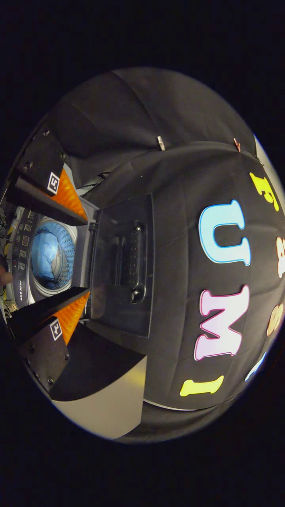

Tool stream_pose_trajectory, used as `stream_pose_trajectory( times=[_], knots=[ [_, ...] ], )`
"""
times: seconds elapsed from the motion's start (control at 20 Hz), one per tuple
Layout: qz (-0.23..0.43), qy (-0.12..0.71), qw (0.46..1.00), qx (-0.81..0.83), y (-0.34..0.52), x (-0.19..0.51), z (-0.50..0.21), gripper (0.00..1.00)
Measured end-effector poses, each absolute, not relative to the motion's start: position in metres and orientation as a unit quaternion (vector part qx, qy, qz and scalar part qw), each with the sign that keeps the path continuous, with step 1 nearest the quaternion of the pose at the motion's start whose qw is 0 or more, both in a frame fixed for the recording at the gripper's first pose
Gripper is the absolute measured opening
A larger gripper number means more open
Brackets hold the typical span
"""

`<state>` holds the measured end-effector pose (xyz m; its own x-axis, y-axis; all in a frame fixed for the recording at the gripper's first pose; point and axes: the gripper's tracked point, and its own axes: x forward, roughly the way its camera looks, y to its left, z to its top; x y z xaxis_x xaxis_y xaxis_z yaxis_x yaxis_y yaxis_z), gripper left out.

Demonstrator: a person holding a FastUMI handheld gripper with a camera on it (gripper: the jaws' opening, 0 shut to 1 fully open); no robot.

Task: Put the clothes into the washing machine and then close the washing machine lid.

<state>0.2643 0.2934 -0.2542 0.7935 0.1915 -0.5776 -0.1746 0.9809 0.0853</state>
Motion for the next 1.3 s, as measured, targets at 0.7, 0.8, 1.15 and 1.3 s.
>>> stream_pose_trajectory(
  times=[0.7, 0.8, 1.15, 1.3],
  knots=[
    [0.084, 0.216, 0.972, 0.042, 0.294, 0.355, -0.219, 0.98],
    [0.081, 0.219, 0.971, 0.048, 0.294, 0.367, -0.223, 0.98],
    [0.070, 0.241, 0.967, 0.047, 0.292, 0.391, -0.244, 0.99],
    [0.060, 0.265, 0.961, 0.041, 0.288, 0.392, -0.257, 0.99]
  ],
)
